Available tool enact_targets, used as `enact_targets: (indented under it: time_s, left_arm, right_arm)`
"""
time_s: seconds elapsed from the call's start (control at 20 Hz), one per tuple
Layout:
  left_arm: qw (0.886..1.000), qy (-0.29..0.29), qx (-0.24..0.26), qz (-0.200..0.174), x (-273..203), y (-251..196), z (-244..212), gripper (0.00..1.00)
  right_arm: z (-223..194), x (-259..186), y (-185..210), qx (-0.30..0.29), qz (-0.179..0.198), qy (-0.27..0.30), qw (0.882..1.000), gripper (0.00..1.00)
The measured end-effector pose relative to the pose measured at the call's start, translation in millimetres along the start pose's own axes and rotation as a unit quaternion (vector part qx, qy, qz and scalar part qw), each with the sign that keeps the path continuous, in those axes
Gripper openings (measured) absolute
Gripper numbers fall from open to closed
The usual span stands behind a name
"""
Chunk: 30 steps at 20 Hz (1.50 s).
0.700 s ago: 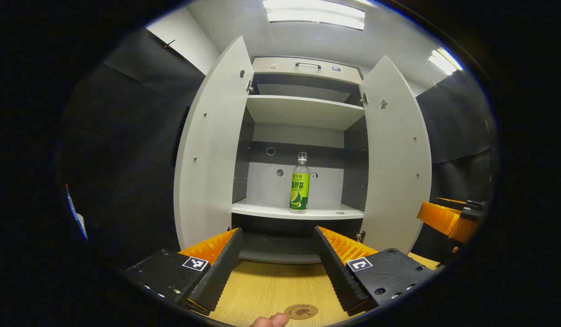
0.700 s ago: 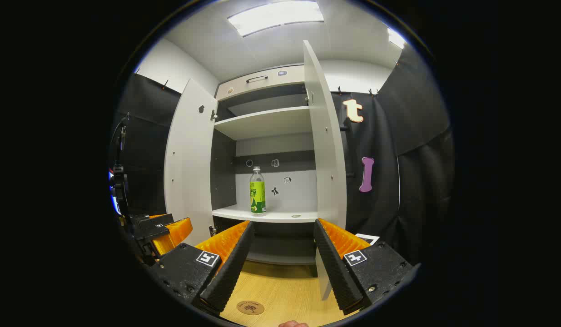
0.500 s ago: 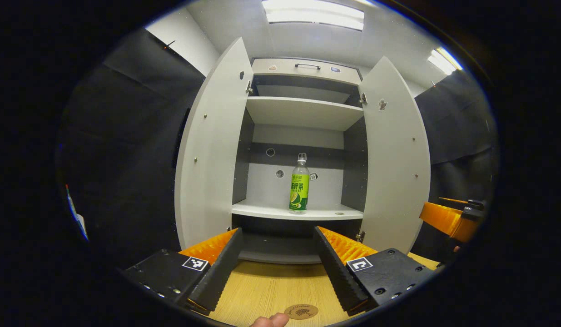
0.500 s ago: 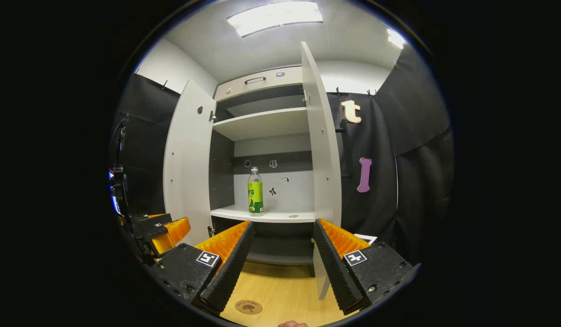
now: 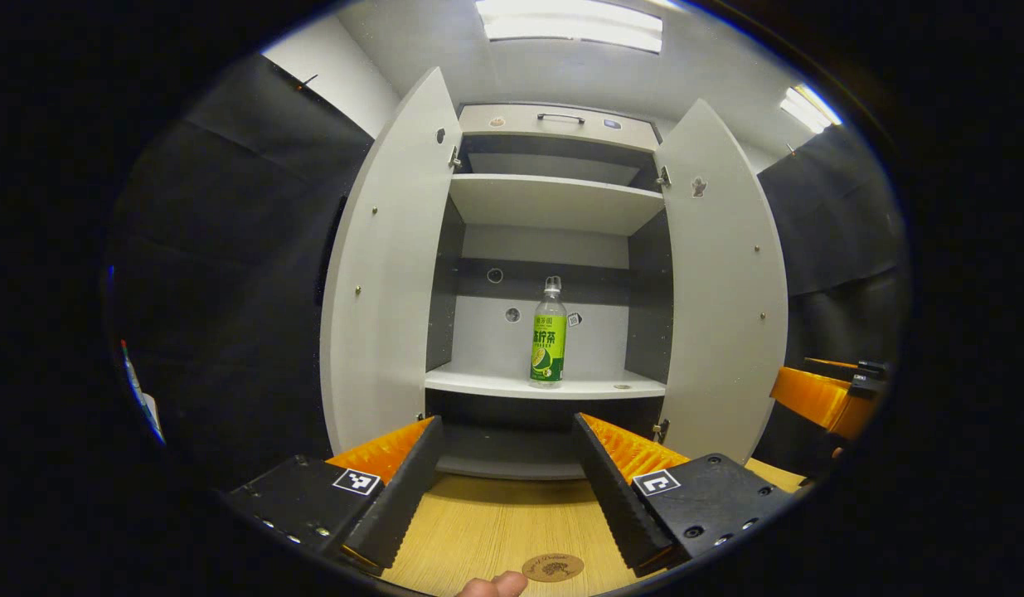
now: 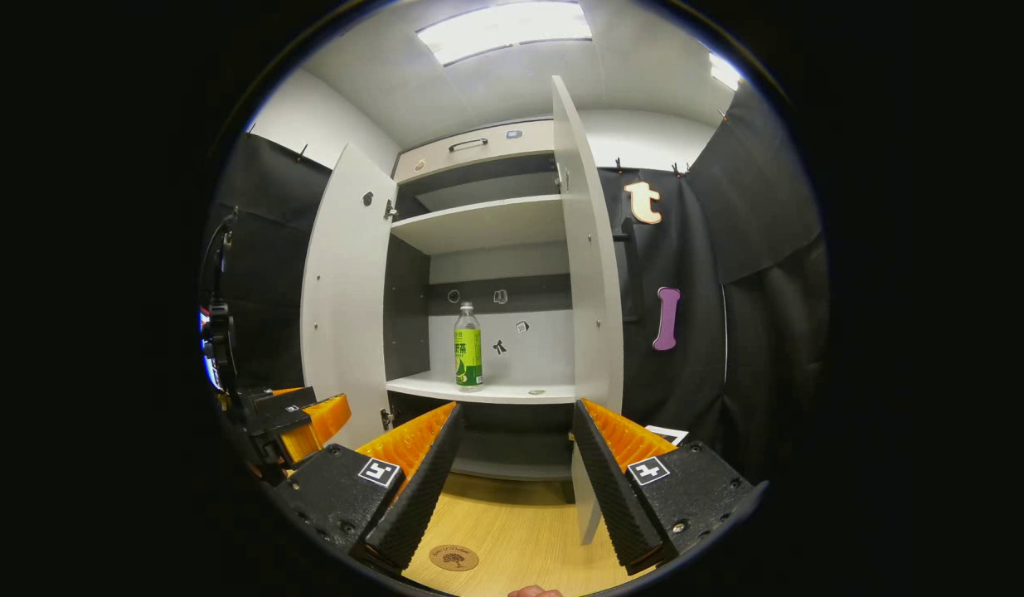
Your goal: Grasp the bottle in the cabinet with the left hand and place it on the coaster, then close the right door with the right hand and the left door with the left hand.
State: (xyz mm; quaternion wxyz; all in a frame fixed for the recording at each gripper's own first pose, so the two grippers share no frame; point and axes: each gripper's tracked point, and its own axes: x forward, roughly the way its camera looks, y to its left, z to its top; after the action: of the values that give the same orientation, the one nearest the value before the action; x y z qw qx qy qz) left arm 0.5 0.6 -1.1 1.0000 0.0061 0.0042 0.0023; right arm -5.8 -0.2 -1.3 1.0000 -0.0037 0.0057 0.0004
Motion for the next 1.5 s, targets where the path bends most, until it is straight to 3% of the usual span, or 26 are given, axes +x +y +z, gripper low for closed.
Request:
enact_targets:
  time_s: [0.2,0.5,0.85,1.2,1.35,1.5]
  left_arm:
    - [1.000,0.002,0.005,0.003,5.2,1.4,3.4,0.95]
    - [1.000,-0.004,-0.006,-0.023,41.4,-9.7,17.4,0.94]
    - [0.998,-0.005,-0.019,-0.060,117.0,-34.7,36.4,0.95]
    - [0.994,-0.003,0.020,-0.106,211.4,-70.4,37.1,0.95]
    - [0.994,-0.002,0.035,-0.102,250.6,-76.5,32.8,0.94]
    - [0.996,0.010,0.031,-0.087,288.2,-73.9,22.0,0.95]
  right_arm:
    - [1.3,-0.6,-2.0,0.001,-0.003,-0.002,1.000,0.82]
    - [3.4,-6.3,-3.3,0.003,-0.009,-0.005,1.000,0.82]
    - [9.4,-17.0,-15.4,-0.001,-0.036,-0.008,0.999,0.82]
    - [7.5,-21.2,-33.5,0.005,-0.072,-0.006,0.997,0.82]
    - [9.4,-19.2,-24.3,0.015,-0.045,-0.010,0.999,0.82]
    - [7.4,-19.7,-30.3,0.002,-0.052,-0.008,0.999,0.82]
